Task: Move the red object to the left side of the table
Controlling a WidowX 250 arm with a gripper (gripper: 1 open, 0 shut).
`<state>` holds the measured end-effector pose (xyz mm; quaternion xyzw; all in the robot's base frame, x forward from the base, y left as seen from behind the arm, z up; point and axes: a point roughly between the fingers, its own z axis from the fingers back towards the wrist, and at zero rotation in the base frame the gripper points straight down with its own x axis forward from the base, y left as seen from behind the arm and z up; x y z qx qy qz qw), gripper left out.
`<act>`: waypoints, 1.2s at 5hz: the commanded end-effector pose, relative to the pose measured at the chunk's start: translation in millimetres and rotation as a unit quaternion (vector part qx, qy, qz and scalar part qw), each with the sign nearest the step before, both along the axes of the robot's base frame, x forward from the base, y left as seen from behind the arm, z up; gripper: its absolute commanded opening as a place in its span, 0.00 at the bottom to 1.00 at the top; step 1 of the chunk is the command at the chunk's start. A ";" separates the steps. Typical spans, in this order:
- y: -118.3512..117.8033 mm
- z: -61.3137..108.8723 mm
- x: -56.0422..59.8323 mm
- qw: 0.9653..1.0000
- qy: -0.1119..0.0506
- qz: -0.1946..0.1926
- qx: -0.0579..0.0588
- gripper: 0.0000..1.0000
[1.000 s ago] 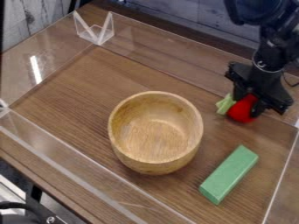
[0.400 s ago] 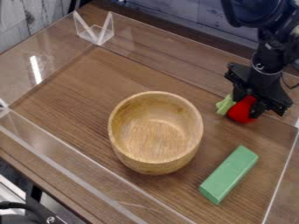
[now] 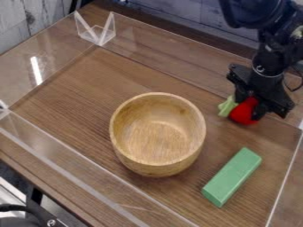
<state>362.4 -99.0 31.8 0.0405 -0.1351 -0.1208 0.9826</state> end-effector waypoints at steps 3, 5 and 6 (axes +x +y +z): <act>33.6 62.2 -10.1 0.998 -0.054 0.027 -0.003 0.00; 128.0 87.2 -26.1 0.988 -0.063 0.142 0.012 0.00; 173.3 85.3 -37.4 0.984 -0.056 0.167 0.024 0.00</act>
